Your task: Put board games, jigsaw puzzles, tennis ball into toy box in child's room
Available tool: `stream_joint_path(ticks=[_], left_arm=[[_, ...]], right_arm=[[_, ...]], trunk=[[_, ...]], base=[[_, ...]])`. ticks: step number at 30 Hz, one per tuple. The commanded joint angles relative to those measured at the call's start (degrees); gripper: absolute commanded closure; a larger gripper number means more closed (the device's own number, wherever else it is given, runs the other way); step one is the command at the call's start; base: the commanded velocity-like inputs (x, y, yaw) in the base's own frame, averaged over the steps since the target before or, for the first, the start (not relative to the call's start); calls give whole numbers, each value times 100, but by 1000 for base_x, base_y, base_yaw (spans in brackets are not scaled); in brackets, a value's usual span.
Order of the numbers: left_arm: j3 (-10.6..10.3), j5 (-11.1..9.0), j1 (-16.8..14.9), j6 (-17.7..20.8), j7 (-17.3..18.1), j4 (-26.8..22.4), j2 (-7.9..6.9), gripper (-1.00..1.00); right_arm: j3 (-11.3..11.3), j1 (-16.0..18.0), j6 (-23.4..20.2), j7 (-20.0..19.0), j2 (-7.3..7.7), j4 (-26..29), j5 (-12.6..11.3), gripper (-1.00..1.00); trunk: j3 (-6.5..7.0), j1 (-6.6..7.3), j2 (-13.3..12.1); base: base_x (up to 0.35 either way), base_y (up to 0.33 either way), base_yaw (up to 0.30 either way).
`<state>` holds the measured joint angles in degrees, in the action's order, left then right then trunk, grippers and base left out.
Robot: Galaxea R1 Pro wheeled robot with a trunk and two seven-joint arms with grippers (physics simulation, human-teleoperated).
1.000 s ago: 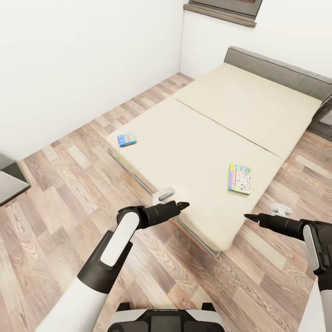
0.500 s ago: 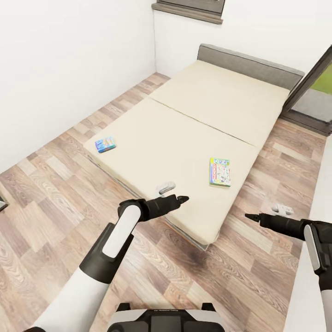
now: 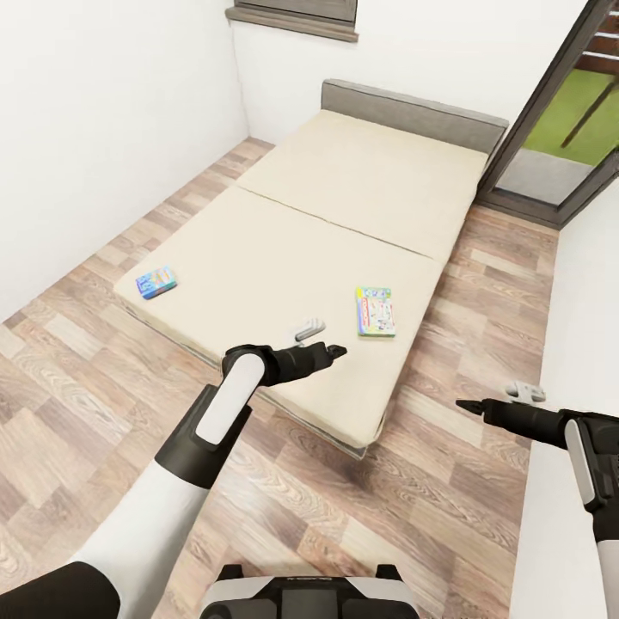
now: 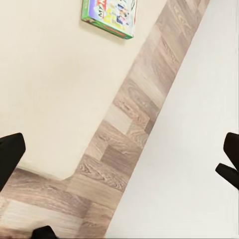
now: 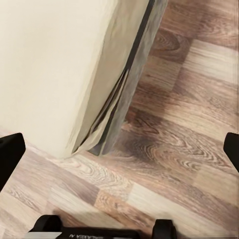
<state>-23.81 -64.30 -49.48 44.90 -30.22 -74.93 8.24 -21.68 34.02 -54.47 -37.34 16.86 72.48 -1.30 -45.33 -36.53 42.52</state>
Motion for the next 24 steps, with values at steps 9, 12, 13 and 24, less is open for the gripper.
stream_joint_path(ticks=[9,12,13,24], left_arm=[[-75,-320,217,-20,-115,-199,-11,-100],[-67,-368,331,-20,-120,-340,-27,-100],[-59,-394,381,-18,-116,-410,-35,-100],[-32,-461,551,10,-110,-650,-65,-100]], right_arm=[[2,-1,1,4,-32,-21,18,-100],[4,-1,27,11,-39,-28,30,-100],[4,-1,39,13,-41,-36,34,-100],[23,2,79,18,-51,-195,50,-100]], trunk=[[-4,-1,5],[-4,-1,5],[-4,-1,5],[-4,-1,5]], base=[[0,0,-105],[0,0,-45],[8,5,-31],[112,93,-15]])
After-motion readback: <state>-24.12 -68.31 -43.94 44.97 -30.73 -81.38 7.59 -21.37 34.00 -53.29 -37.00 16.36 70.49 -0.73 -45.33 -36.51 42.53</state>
